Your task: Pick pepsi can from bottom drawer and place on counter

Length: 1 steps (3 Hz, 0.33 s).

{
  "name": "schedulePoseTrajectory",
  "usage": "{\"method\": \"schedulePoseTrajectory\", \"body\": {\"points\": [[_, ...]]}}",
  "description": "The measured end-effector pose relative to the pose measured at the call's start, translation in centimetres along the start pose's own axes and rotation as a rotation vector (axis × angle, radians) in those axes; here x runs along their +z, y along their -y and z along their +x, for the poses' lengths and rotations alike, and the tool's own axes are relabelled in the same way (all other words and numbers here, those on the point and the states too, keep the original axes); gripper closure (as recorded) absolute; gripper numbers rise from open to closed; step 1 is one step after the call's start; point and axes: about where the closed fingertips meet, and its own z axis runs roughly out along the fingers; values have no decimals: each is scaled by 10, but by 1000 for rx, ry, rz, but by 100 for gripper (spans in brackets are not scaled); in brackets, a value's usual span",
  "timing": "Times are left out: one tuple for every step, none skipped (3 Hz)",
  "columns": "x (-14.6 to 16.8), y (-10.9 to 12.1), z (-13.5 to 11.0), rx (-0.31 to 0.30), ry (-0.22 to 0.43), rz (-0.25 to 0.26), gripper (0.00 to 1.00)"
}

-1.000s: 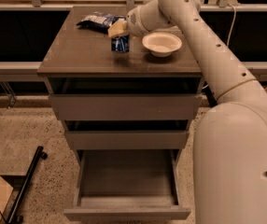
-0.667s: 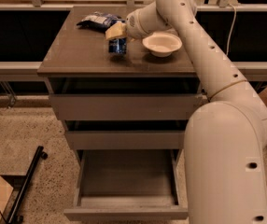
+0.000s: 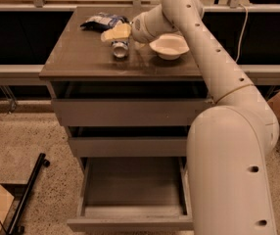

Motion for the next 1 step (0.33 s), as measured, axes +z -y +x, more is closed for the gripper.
{"method": "schedulePoseTrajectory", "body": {"points": [[0, 0, 0, 0, 0, 0, 0]]}}
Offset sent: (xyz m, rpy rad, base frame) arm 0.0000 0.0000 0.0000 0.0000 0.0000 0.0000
